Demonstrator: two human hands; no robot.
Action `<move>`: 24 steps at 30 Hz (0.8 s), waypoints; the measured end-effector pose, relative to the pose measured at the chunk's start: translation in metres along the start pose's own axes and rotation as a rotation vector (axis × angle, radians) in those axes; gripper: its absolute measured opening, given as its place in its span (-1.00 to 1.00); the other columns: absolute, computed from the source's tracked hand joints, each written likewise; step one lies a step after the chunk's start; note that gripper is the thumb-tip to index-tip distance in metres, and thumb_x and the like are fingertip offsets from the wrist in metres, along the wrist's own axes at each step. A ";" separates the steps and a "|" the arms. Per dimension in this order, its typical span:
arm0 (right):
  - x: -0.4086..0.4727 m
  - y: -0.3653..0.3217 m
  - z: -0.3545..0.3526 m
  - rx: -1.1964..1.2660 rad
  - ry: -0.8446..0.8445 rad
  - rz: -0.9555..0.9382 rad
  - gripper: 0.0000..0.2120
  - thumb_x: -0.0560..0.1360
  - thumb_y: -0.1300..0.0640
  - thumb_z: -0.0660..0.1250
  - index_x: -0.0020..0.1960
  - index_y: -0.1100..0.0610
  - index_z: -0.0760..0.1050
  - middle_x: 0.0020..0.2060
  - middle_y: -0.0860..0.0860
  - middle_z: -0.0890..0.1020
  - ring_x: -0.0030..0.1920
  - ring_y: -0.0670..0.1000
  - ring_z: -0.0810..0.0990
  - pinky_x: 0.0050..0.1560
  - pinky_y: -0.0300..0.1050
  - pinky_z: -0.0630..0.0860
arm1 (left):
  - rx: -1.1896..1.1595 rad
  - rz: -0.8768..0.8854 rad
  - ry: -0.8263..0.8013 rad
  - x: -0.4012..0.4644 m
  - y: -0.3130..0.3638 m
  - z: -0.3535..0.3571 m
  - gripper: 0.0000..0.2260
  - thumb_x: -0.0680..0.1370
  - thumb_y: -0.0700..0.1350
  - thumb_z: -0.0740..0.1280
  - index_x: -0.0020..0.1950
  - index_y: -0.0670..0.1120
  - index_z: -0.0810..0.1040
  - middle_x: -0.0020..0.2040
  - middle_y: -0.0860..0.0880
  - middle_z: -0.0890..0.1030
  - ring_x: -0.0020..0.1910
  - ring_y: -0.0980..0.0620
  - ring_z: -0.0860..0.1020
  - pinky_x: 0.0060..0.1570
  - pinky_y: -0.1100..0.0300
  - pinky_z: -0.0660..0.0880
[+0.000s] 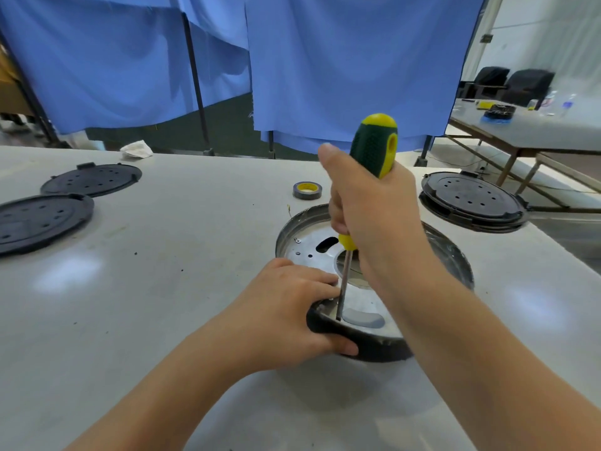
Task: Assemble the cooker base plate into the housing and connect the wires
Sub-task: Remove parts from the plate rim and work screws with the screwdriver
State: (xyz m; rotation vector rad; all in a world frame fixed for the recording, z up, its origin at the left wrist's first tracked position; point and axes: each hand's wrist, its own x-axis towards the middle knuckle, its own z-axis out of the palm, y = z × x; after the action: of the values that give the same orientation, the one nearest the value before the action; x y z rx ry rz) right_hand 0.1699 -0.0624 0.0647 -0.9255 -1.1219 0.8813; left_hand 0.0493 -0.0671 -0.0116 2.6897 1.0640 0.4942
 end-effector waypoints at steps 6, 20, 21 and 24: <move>-0.006 -0.004 0.008 -0.081 0.017 -0.032 -0.58 0.46 -0.13 0.38 -0.40 0.03 0.27 -0.56 -0.06 0.30 -0.55 -0.07 0.27 -0.54 -0.29 0.30 | -0.041 0.022 0.037 -0.001 0.001 -0.001 -0.61 0.36 0.35 0.39 0.03 0.13 0.62 -0.14 0.21 0.56 -0.13 0.24 0.47 0.03 0.20 0.32; 0.019 -0.061 -0.046 -0.953 -0.563 -0.491 -0.81 0.58 0.14 0.13 0.13 0.03 0.47 -0.11 -0.06 0.54 -0.11 -0.03 0.55 -0.12 -0.22 0.53 | -0.016 0.023 0.021 0.001 -0.005 0.003 -0.35 0.29 0.50 0.18 0.12 0.10 0.63 0.05 0.18 0.62 0.07 0.22 0.50 0.18 0.25 0.25; 0.019 -0.065 -0.044 -1.092 -0.602 -0.579 -0.82 0.58 0.10 0.12 0.12 0.03 0.45 -0.13 -0.07 0.51 -0.15 -0.04 0.51 -0.16 -0.21 0.48 | -0.019 0.022 0.031 0.001 -0.005 0.003 -0.35 0.28 0.49 0.19 0.12 0.09 0.64 0.07 0.15 0.63 0.10 0.20 0.51 0.18 0.29 0.24; 0.020 -0.074 -0.034 -1.357 -0.676 -0.785 -0.76 0.57 -0.01 0.04 0.10 0.03 0.41 -0.17 -0.05 0.48 -0.28 0.00 0.46 -0.29 -0.17 0.37 | -0.052 0.012 0.054 -0.001 -0.003 0.002 -0.39 0.27 0.45 0.26 0.13 0.09 0.64 0.11 0.16 0.63 0.13 0.20 0.48 0.18 0.42 0.15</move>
State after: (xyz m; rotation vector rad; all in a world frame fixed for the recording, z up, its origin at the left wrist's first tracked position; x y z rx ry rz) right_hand 0.2148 -0.0760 0.1346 -1.0650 -2.5434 -0.4185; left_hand 0.0475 -0.0653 -0.0148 2.6528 1.0348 0.5921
